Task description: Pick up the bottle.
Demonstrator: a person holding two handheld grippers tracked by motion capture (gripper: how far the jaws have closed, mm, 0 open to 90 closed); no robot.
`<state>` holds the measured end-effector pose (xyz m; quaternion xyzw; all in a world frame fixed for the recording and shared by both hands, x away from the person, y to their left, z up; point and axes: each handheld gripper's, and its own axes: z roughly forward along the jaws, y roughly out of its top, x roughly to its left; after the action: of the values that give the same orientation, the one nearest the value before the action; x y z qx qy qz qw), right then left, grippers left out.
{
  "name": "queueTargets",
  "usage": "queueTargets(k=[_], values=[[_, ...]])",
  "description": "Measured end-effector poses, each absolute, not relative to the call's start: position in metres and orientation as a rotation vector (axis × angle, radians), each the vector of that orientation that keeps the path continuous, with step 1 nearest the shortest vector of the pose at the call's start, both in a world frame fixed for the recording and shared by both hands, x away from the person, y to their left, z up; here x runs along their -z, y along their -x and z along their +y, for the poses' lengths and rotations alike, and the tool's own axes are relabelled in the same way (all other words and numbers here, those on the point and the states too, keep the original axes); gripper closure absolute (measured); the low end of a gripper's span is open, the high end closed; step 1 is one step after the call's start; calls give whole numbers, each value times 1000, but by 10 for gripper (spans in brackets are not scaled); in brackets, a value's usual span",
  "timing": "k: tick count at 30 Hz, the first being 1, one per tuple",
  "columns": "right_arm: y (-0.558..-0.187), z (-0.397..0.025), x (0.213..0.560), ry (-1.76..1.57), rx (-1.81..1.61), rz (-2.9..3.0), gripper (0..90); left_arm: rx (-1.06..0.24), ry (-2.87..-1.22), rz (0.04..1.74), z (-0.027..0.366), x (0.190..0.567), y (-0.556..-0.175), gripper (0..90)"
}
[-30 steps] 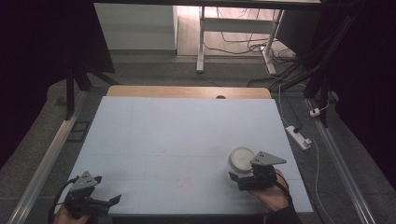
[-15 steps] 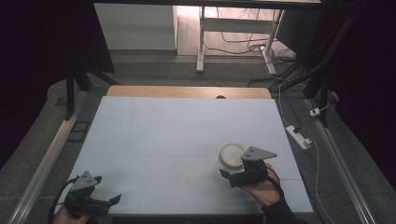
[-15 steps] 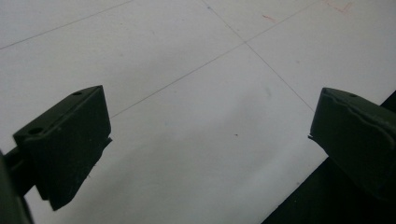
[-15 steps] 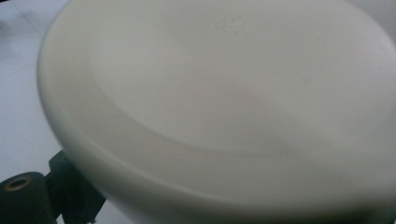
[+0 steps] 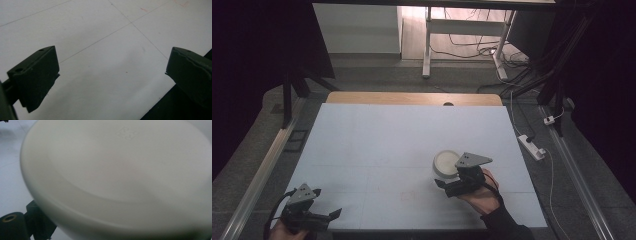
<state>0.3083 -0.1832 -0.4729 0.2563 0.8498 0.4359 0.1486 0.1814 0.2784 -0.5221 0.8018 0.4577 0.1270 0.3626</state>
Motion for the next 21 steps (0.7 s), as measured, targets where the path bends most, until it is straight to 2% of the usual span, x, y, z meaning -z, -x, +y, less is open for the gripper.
queueTargets(k=[21], values=[[-324, -142, 473, -686, -1293, 2503, 67, -325, -2067, 1178, 278, 522, -181, 0]])
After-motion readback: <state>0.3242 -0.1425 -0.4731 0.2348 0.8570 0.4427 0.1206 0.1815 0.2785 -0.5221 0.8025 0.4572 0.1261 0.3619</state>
